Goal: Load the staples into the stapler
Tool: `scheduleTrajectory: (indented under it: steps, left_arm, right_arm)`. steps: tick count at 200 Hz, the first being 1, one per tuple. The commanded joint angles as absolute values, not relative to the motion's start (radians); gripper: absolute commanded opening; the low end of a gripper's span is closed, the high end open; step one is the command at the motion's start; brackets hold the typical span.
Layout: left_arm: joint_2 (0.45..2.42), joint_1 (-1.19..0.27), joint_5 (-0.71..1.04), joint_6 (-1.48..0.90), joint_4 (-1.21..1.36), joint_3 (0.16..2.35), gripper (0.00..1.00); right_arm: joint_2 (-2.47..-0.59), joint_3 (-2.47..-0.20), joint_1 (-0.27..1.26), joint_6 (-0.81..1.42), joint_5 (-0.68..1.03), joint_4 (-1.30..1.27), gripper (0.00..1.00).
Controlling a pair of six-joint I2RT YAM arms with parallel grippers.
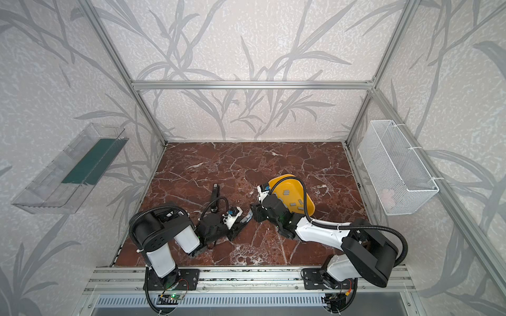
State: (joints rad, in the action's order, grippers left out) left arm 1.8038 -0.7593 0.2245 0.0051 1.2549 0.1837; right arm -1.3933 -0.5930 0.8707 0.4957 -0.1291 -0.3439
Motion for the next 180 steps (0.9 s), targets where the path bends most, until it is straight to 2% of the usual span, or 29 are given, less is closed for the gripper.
scheduleTrajectory:
  steps: [1, 27, 40, 69, 109, 180]
  left_arm:
    - [1.802, -0.765, 0.222, 0.017, 1.149, 0.196, 0.34]
    - [1.805, -0.766, 0.229, 0.021, 1.148, 0.198, 0.3]
    - [1.794, -0.765, 0.231, 0.026, 1.144, 0.193, 0.3]
    - [1.774, -0.765, 0.235, 0.035, 1.112, 0.197, 0.27]
    - [1.772, -0.765, 0.245, 0.04, 1.093, 0.206, 0.22]
    - [1.762, -0.766, 0.261, 0.044, 1.092, 0.206, 0.22]
  right_arm:
    - [-1.418, -0.593, 0.865, 0.514, -0.117, -0.371, 0.47]
    - [-1.449, -0.605, 0.846, 0.549, -0.1, -0.372, 0.23]
    - [-1.453, -0.604, 0.839, 0.571, -0.109, -0.36, 0.17]
    - [-1.434, -0.586, 0.831, 0.603, -0.184, -0.315, 0.15]
    - [-1.482, -0.595, 0.816, 0.61, -0.163, -0.313, 0.14]
    - [-1.589, -0.645, 0.804, 0.612, -0.097, -0.337, 0.12]
